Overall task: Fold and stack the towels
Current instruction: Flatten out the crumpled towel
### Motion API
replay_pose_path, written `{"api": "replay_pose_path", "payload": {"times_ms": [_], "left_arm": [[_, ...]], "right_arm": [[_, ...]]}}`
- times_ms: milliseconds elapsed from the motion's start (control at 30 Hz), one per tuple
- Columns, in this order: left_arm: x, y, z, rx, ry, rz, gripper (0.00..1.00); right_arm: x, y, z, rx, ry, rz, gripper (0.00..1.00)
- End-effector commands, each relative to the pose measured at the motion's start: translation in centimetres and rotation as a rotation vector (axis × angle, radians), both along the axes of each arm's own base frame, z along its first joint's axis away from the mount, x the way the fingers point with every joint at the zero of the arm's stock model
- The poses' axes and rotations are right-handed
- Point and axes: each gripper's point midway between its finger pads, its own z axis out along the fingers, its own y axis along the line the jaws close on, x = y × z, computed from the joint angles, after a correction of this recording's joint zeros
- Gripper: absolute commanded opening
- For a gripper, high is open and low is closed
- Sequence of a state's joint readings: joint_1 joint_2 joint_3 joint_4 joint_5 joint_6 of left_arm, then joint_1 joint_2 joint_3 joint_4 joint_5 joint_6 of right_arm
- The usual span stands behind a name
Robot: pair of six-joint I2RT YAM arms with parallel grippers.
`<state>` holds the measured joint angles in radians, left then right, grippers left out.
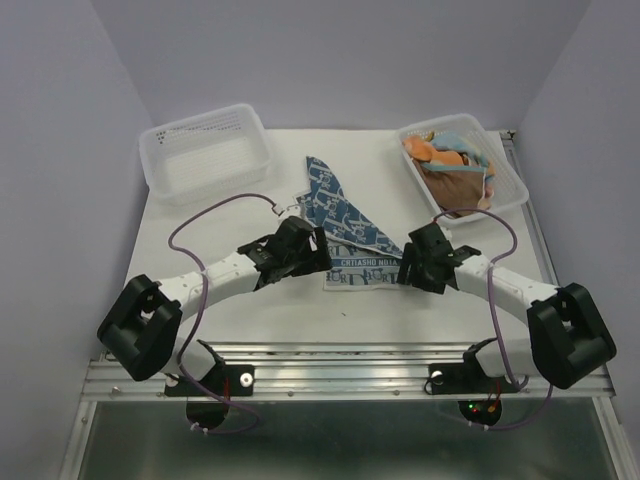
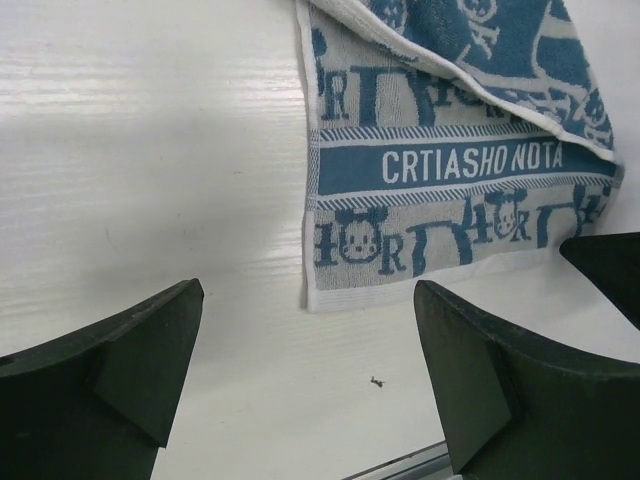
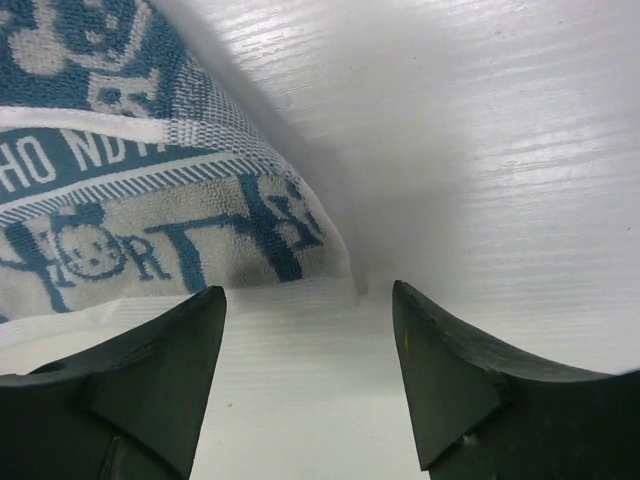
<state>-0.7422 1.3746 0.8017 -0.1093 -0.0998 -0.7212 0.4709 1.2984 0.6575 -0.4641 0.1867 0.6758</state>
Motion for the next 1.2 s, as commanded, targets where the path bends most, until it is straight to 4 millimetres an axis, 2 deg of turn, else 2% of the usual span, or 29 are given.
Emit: {"api": "replay_pose_path", "payload": {"times_ms": [0,33,100,133,267,367,500,700,733,900,967,1067,1167], "left_arm": [[0.1,-1.2,-0.2,-0.027,-0.003,0.007,0.99],[-0.2,-1.6,-0.5,-0.028,0.005,0.000,0.99],[-0.5,-2.2,-1.3,-0.014,0.021,-0.012,0.98],[-0.7,-2.5,-1.5,-0.010,0.026,-0.020,0.97],[-2.1,-3.5,-3.3,0.021,0.079,-0.053,0.88],[-2.9,-3.3,-4.4,0.035,0.114,-0.042,0.88],[-2.9,-2.8,-4.9,0.049,0.120,-0.012,0.87],[-2.6,-1.9,-5.6,0.114,0.128,0.023,0.86],[-2.6,-2.1,-5.7,0.117,0.132,0.015,0.80],[-2.8,-2.0,-6.6,0.136,0.157,0.010,0.71],[-2.9,-1.8,-7.2,0.159,0.174,0.014,0.61],[-3.0,-1.6,-7.7,0.189,0.183,0.025,0.55],[-3.7,-1.1,-8.5,0.260,0.198,0.025,0.55]], "right_arm": [[0.5,0.5,-1.0,0.018,0.004,0.016,0.70],[0.4,0.5,-1.6,0.013,0.023,0.021,0.65],[0.5,1.0,-1.9,0.029,0.030,0.035,0.61],[0.5,1.1,-2.1,0.028,0.037,0.039,0.52],[0.3,1.2,-2.4,0.034,0.052,0.048,0.35],[-0.2,2.2,-2.3,0.094,0.052,0.089,0.23],[-1.0,3.2,-2.4,0.155,0.063,0.134,0.10],[-1.9,3.5,-3.3,0.169,0.104,0.157,0.06],[-1.9,3.4,-3.4,0.165,0.109,0.153,0.06],[-1.7,3.5,-3.1,0.167,0.100,0.151,0.07],[-1.6,3.5,-3.0,0.165,0.097,0.150,0.07],[-1.5,3.4,-2.8,0.159,0.094,0.149,0.07],[-1.4,3.4,-2.5,0.159,0.082,0.146,0.07]]}}
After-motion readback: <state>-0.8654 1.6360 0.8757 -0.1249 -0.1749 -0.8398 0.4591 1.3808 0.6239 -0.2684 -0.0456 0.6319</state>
